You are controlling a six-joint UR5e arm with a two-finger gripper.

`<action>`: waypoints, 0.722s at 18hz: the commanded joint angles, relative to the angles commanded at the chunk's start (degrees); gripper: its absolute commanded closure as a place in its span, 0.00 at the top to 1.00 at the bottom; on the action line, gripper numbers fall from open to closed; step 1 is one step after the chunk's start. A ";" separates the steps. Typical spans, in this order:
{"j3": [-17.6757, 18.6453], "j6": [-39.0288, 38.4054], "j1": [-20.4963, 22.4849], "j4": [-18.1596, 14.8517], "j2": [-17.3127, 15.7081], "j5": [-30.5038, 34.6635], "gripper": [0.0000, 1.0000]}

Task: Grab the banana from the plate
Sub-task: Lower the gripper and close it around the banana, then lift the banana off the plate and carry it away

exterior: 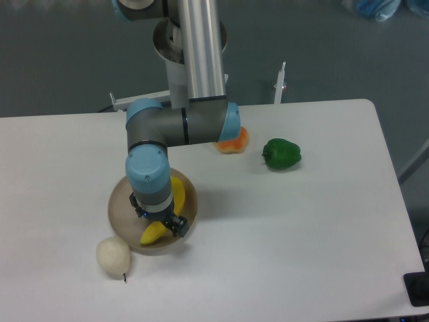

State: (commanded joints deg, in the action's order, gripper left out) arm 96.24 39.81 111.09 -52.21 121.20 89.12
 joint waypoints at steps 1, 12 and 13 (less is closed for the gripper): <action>-0.09 0.26 0.00 -0.09 -0.17 0.00 0.06; -2.28 6.48 6.93 -8.42 -7.11 -2.29 0.00; -2.98 9.11 8.42 -10.09 -7.29 -2.20 0.00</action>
State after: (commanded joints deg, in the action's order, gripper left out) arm 93.26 48.93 119.52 -62.30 113.91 86.92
